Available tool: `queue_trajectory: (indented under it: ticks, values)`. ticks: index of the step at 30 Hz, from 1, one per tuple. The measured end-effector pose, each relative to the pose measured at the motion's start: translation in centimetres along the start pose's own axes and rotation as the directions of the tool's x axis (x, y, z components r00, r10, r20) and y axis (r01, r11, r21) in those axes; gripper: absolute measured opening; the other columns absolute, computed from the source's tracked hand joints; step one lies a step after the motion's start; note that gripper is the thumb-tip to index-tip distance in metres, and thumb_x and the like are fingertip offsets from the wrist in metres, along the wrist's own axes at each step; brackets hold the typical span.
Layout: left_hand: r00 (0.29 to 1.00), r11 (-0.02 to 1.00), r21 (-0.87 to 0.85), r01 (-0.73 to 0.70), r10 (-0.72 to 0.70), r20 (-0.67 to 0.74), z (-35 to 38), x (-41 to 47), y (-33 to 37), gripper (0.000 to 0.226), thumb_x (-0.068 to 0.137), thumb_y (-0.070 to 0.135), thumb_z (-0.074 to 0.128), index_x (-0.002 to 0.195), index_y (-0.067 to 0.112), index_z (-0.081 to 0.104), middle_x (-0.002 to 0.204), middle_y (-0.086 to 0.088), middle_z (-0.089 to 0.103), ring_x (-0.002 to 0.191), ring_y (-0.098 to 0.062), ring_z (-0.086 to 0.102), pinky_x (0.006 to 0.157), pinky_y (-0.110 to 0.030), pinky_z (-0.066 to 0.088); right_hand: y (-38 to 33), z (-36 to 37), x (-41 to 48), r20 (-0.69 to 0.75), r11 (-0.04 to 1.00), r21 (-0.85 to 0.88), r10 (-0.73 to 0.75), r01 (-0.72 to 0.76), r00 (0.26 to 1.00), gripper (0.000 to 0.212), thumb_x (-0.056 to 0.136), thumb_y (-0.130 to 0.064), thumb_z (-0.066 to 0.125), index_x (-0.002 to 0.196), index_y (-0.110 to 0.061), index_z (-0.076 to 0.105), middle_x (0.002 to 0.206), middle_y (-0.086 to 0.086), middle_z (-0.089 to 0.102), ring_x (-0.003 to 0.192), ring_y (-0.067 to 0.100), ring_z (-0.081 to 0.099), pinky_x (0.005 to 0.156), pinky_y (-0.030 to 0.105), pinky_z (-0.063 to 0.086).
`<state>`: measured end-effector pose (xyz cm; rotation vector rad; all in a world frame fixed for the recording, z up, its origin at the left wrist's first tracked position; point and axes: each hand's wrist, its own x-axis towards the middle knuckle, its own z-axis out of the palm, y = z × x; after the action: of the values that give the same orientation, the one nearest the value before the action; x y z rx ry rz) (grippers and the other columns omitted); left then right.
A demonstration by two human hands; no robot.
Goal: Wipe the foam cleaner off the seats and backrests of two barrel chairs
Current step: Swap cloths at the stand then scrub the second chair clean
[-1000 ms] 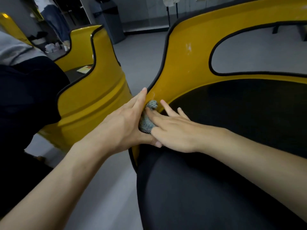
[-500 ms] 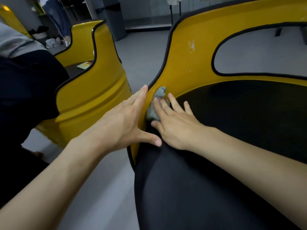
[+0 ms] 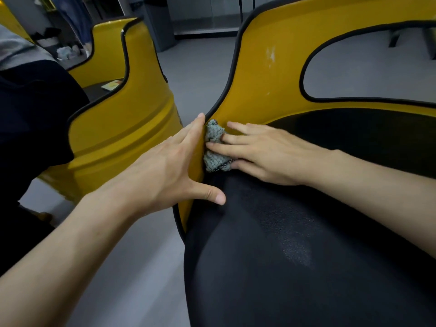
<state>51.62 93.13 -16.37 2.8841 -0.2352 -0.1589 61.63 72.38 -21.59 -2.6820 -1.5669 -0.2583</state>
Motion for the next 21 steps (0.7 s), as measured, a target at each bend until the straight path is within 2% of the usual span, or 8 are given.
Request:
queue_trajectory:
  ticks: [1,3,4,6,8,11,17,21]
  values:
    - [1.000,1.000,0.002,0.000,0.000,0.001,0.0,0.0,0.0,0.146,0.053,0.082,0.070,0.158,0.036,-0.021,0.168,0.021,-0.007,0.153,-0.005,0.007,0.113,-0.018,0.014,0.3,-0.1,0.1,-0.047,0.999,-0.037,-0.024,0.023,0.999,0.058,0.103,-0.047,0.029,0.159,-0.036,0.019,0.152,-0.007,0.045,0.149,0.025,0.028,0.114,0.045,0.037]
    - [1.000,1.000,0.009,-0.005,0.005,0.000,0.0,0.0,0.0,0.145,0.053,0.083,0.068,0.158,0.036,-0.021,0.168,0.020,-0.007,0.154,-0.006,0.007,0.113,-0.018,0.014,0.6,-0.3,0.5,-0.121,0.997,-0.073,-0.042,0.033,0.992,0.058,0.100,-0.048,0.036,0.156,-0.034,0.031,0.131,-0.007,0.059,0.126,0.023,0.054,0.087,0.045,0.055]
    - [1.000,1.000,0.011,-0.008,0.008,0.000,0.0,0.0,0.0,0.145,0.053,0.084,0.067,0.158,0.036,-0.021,0.168,0.020,-0.007,0.154,-0.006,0.007,0.113,-0.018,0.013,0.6,-0.2,0.8,-0.155,0.997,-0.072,-0.030,0.019,0.987,0.057,0.099,-0.049,0.039,0.154,-0.035,0.035,0.122,-0.008,0.062,0.113,0.022,0.060,0.073,0.044,0.056]
    - [1.000,1.000,0.008,-0.007,0.007,0.001,0.1,0.0,0.0,0.145,0.054,0.083,0.067,0.158,0.036,-0.021,0.168,0.019,-0.008,0.154,-0.007,0.007,0.114,-0.019,0.013,0.2,0.3,1.4,-0.224,0.999,-0.048,0.007,-0.019,0.975,0.052,0.099,-0.049,0.046,0.149,-0.034,0.044,0.112,-0.007,0.069,0.096,0.025,0.066,0.061,0.042,0.052]
    - [1.000,1.000,0.001,-0.013,0.013,-0.007,0.1,0.0,0.0,0.144,0.054,0.083,0.068,0.158,0.036,-0.021,0.168,0.019,-0.007,0.152,-0.003,0.005,0.114,-0.019,0.012,-1.0,1.0,1.7,-0.302,0.999,-0.006,0.042,-0.046,0.952,0.048,0.098,-0.044,0.055,0.143,-0.027,0.054,0.108,-0.002,0.074,0.090,0.030,0.070,0.058,0.042,0.052]
    - [0.999,0.999,0.005,-0.035,0.035,-0.018,0.1,0.0,0.0,0.143,0.056,0.081,0.069,0.159,0.034,-0.019,0.167,0.021,-0.007,0.136,0.013,-0.002,0.113,-0.015,0.006,-2.7,1.3,1.7,-0.357,0.995,0.072,0.091,-0.070,0.930,0.043,0.096,-0.039,0.061,0.135,-0.020,0.059,0.100,0.003,0.076,0.086,0.030,0.070,0.060,0.045,0.053]
    - [0.999,0.999,0.017,-0.044,0.044,-0.012,0.0,0.0,0.0,0.143,0.057,0.082,0.067,0.160,0.031,-0.018,0.168,0.020,-0.007,0.133,0.014,-0.003,0.115,-0.016,0.006,-3.0,0.9,1.8,-0.336,0.995,0.098,0.063,-0.031,0.940,0.021,0.093,-0.033,0.064,0.103,-0.018,0.055,0.088,-0.002,0.066,0.077,0.029,0.061,0.065,0.043,0.049]
    - [0.999,0.999,0.020,-0.034,0.035,-0.006,0.0,-0.1,0.1,0.143,0.057,0.081,0.068,0.159,0.031,-0.019,0.168,0.019,-0.007,0.132,0.013,-0.001,0.114,-0.017,0.006,-1.7,0.3,2.3,-0.297,0.991,0.087,0.125,-0.103,0.947,0.028,0.090,-0.048,0.065,0.100,-0.022,0.059,0.091,-0.004,0.066,0.086,0.024,0.058,0.071,0.035,0.036]
